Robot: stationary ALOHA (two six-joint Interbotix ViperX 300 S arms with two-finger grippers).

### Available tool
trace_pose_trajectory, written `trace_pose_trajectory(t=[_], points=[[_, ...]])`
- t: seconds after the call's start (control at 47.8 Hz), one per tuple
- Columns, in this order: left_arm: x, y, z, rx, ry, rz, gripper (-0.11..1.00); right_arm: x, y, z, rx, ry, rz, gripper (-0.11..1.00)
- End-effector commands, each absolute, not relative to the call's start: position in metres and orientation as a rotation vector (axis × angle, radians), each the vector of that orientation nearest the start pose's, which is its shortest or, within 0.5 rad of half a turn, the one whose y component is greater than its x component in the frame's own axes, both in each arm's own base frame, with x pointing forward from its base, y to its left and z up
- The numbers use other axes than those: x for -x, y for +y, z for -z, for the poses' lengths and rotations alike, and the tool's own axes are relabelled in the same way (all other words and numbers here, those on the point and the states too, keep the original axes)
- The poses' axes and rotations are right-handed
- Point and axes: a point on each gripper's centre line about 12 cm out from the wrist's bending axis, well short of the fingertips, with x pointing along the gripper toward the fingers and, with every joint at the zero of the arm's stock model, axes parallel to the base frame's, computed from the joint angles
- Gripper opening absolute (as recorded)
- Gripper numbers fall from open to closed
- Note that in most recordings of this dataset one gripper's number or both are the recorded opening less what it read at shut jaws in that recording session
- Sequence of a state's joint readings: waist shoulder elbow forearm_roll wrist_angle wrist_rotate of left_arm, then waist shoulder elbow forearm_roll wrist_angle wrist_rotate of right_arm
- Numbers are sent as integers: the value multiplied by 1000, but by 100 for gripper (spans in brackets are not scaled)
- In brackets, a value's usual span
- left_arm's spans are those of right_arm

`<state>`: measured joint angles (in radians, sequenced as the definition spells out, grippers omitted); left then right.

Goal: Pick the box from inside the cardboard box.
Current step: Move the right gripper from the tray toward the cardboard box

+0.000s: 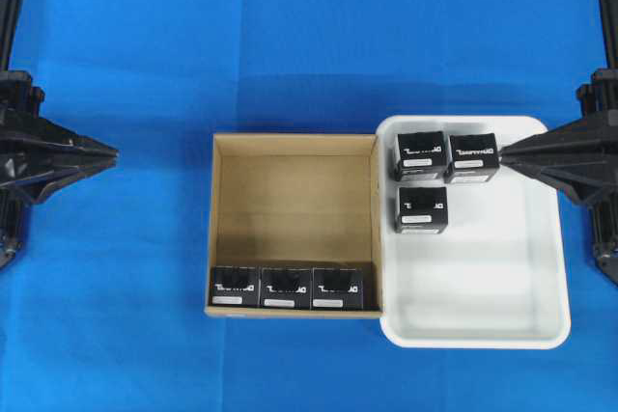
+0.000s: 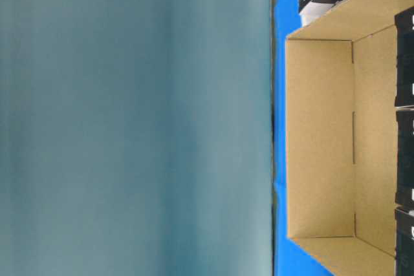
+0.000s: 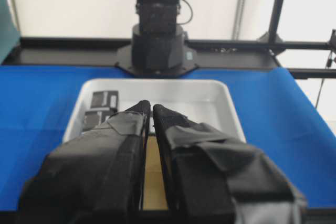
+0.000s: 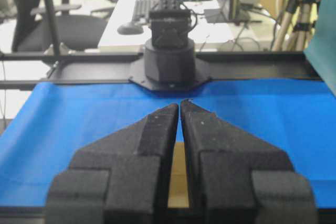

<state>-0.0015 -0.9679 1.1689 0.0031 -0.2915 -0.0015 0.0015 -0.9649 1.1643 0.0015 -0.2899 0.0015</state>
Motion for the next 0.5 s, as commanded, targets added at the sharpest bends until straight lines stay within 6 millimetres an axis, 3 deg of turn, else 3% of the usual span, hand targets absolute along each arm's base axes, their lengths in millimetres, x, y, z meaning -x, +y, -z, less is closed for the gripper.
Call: trace_pose_trajectory(t=[0.0, 0.063, 0.209, 0.482], points=[[-202, 1, -301, -4, -63, -4, 14, -201, 0, -299, -29, -87, -2, 14], [-203, 2, -304, -1, -21, -11, 12, -202, -1, -299, -85, -69, 6, 14], [-203, 3, -312, -1, 34, -13, -5, -204, -1, -295, -186, 41, 15, 2], [-198, 2, -310, 10, 106, -12, -6, -218, -3, -293, -337, 320, 58, 1]])
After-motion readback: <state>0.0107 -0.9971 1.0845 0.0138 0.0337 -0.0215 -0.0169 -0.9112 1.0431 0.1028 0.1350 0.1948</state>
